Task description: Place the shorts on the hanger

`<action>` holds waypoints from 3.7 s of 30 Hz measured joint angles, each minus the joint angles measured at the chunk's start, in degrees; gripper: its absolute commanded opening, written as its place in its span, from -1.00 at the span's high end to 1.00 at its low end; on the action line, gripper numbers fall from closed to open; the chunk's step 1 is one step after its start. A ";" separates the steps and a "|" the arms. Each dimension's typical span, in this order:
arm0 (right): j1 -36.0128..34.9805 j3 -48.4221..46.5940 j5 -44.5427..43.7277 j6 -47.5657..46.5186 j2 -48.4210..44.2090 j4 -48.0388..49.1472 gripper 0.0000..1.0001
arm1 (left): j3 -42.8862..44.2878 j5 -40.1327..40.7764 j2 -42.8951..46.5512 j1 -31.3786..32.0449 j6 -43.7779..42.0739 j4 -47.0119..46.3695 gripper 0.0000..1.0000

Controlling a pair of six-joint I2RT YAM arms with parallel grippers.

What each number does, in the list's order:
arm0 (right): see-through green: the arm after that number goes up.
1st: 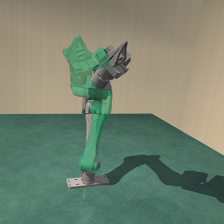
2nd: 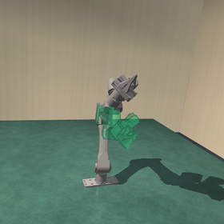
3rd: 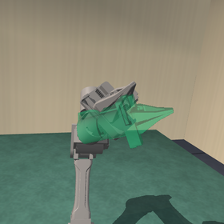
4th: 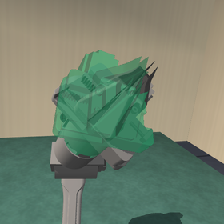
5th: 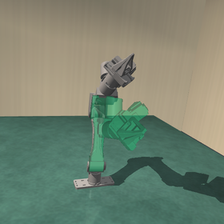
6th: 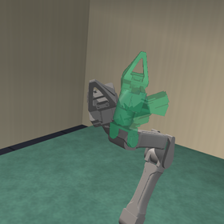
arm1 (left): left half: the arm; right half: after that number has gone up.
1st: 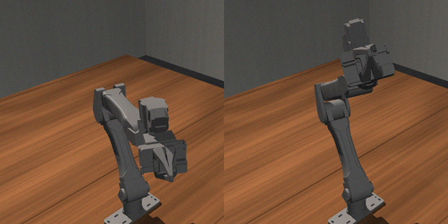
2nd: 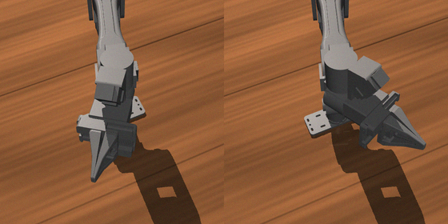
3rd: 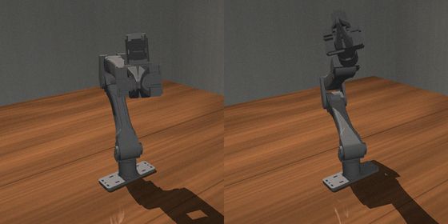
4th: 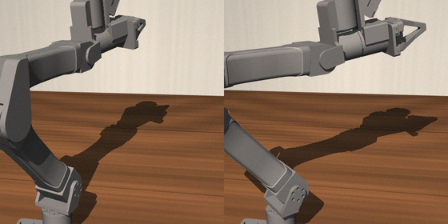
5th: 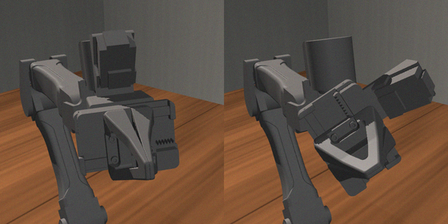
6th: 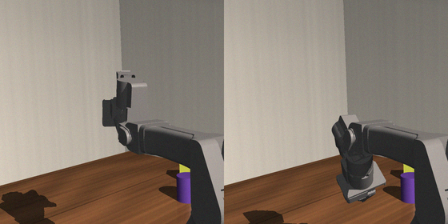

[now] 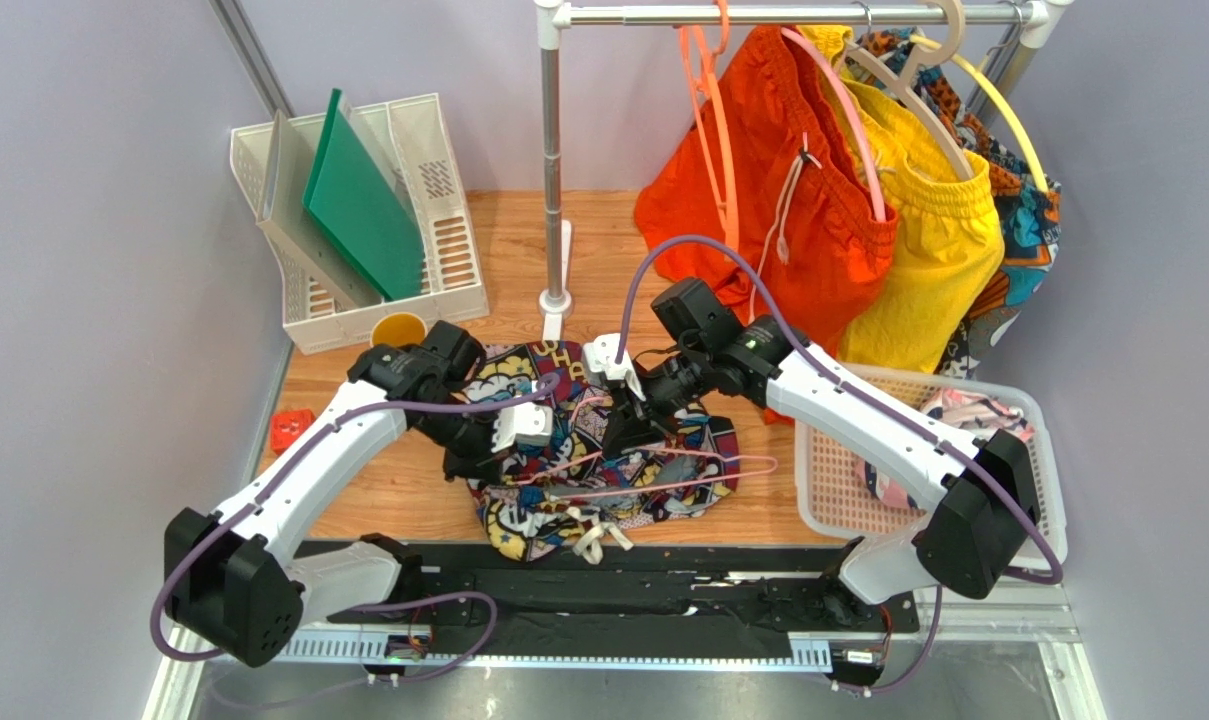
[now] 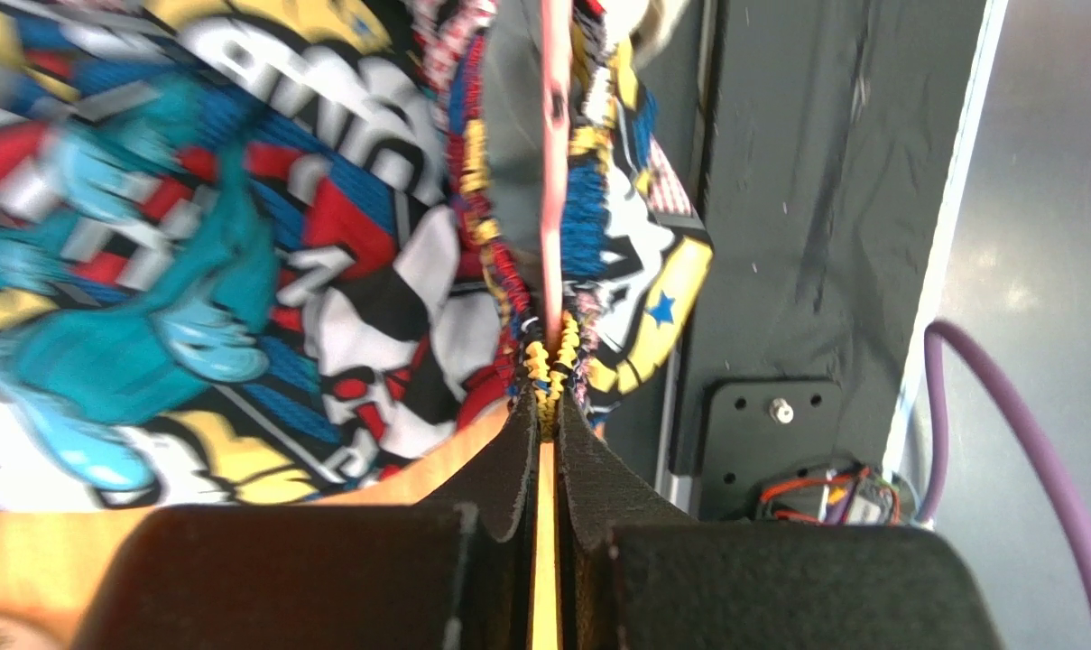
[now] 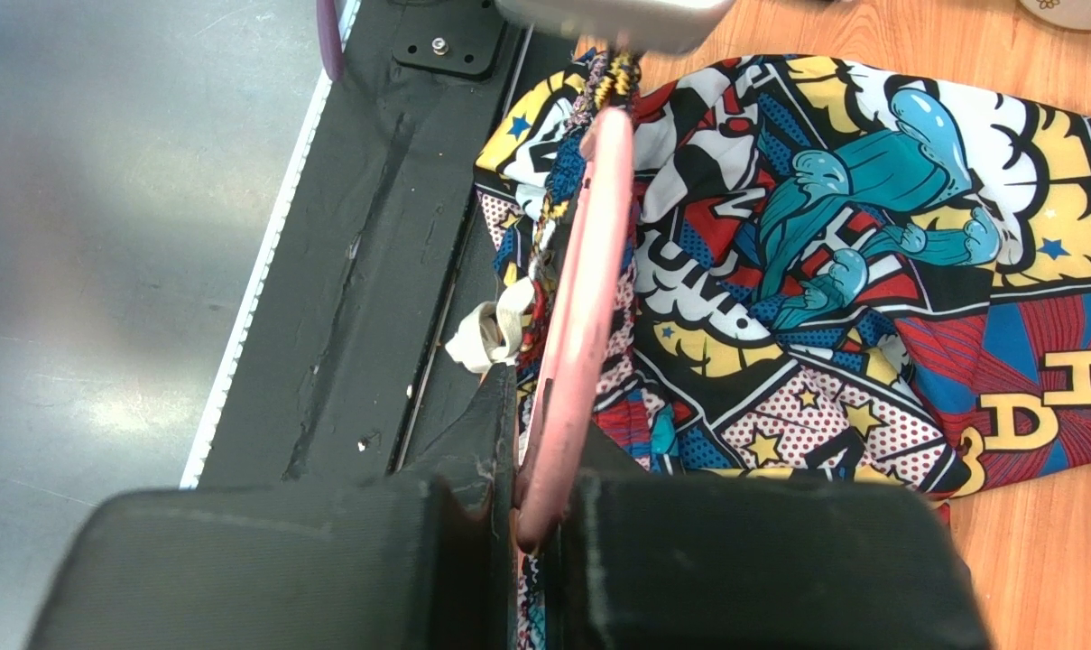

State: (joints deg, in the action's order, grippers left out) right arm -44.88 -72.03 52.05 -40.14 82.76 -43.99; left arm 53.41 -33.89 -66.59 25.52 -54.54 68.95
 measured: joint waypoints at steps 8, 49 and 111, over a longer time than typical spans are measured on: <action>-0.13 -0.04 0.59 1.20 1.57 1.53 1.00 | 5.07 -2.75 1.60 2.64 3.21 -1.27 0.62; 13.27 4.70 1.07 25.77 -10.54 13.00 -0.75 | -3.10 -6.56 8.85 0.33 11.63 -10.34 1.00; 4.57 21.14 -39.56 31.21 -2.16 4.74 1.00 | -8.20 0.76 22.29 7.32 1.77 -8.50 1.00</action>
State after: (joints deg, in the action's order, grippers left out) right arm -40.32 -50.89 12.49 -8.93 80.60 -39.24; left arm 45.21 -33.12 -44.29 32.84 -52.77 60.45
